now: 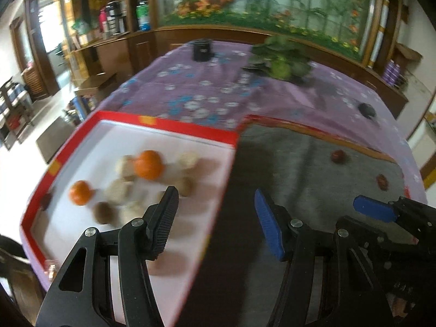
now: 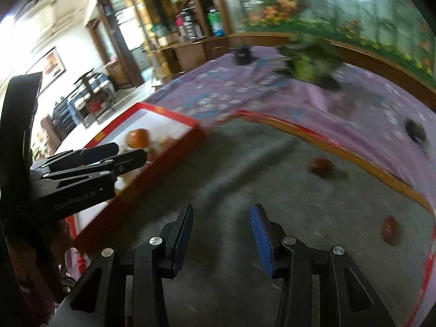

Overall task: Organize fruits
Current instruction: 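Move both grippers back over the felt toward the red dates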

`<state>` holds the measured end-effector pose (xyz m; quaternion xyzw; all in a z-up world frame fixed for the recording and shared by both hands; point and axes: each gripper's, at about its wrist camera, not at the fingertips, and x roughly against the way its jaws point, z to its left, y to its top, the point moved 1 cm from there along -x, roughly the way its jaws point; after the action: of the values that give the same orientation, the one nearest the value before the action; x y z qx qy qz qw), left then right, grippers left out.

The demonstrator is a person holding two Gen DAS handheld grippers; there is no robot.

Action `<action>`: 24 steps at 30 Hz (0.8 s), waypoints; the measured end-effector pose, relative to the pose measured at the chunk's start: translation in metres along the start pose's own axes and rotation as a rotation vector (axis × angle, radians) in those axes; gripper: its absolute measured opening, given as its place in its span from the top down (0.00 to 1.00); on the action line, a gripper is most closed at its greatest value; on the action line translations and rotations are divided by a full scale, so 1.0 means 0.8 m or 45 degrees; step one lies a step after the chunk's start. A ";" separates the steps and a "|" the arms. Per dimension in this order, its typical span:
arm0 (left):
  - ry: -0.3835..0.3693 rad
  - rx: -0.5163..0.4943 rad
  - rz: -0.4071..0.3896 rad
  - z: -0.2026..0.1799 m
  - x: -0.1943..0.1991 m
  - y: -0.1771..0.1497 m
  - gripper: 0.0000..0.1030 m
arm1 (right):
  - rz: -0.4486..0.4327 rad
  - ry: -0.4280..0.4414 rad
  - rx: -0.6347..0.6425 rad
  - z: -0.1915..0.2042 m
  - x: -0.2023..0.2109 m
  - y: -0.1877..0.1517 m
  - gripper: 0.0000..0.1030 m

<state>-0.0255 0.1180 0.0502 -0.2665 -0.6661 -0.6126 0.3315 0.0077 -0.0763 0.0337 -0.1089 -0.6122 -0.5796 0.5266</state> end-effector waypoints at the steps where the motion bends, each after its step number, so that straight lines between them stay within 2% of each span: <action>1: -0.015 -0.012 0.002 -0.008 0.000 0.000 0.43 | -0.004 -0.014 -0.019 -0.011 0.004 -0.004 0.58; 6: -0.086 -0.075 0.018 -0.058 -0.005 0.005 0.43 | -0.030 -0.100 -0.133 -0.071 0.034 -0.024 0.58; 16: -0.228 -0.153 0.082 -0.133 -0.038 0.025 0.43 | -0.064 -0.226 -0.200 -0.136 0.077 -0.049 0.57; 19: -0.282 -0.124 0.121 -0.146 -0.055 0.032 0.43 | -0.077 -0.234 -0.217 -0.150 0.083 -0.052 0.56; 24: -0.293 -0.072 0.149 -0.163 -0.077 0.042 0.44 | -0.084 -0.217 -0.232 -0.165 0.083 -0.053 0.56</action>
<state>0.0541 -0.0045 0.0283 -0.3826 -0.6656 -0.5761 0.2805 0.0165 -0.2299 0.0298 -0.1852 -0.6027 -0.6385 0.4413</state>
